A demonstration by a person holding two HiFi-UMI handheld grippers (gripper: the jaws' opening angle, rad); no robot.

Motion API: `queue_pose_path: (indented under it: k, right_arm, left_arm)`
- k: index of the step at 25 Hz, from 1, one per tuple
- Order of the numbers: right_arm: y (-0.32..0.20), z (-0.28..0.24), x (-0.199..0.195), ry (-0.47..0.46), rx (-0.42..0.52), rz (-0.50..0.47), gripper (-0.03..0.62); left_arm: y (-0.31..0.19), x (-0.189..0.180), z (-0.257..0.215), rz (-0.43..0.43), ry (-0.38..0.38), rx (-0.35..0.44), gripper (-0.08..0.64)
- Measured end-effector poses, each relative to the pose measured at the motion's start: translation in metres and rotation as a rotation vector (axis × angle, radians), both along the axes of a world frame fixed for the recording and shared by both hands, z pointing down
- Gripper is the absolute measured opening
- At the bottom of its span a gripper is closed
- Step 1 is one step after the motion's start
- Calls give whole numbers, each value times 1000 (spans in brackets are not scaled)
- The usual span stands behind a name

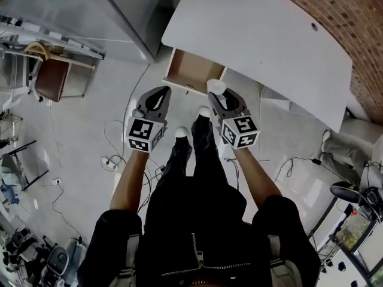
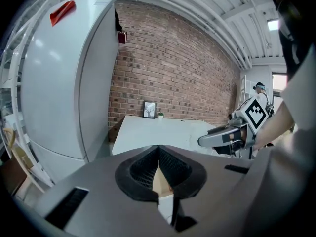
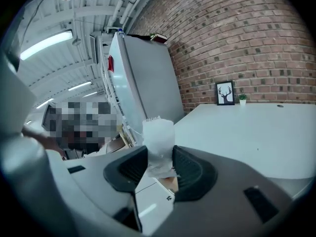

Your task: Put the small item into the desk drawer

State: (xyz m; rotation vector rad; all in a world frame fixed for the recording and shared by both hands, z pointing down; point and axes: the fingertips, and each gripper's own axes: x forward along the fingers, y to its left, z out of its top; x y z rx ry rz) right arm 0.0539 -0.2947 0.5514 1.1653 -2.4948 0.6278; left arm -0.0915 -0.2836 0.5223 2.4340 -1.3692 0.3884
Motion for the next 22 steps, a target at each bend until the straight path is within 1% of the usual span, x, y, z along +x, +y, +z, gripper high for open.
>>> queue_pose_path:
  k: [3, 7, 13, 17, 22]
  right_arm:
    - [-7, 9, -5, 24, 4, -24, 161]
    - [-14, 24, -14, 68, -15, -84, 161]
    - [-28, 69, -23, 135, -77, -154, 161]
    - [-32, 99, -28, 189, -114, -224, 161]
    - [-35, 138, -34, 250, -170, -300, 161]
  left_arm:
    - [-3, -6, 11, -20, -1, -11, 21]
    - [-3, -14, 21, -61, 5, -32, 21]
    - [-9, -19, 39, -97, 3, -46, 21]
    - [-7, -20, 50, -118, -1, -65, 21]
    - [-6, -21, 67, -157, 27, -102, 21]
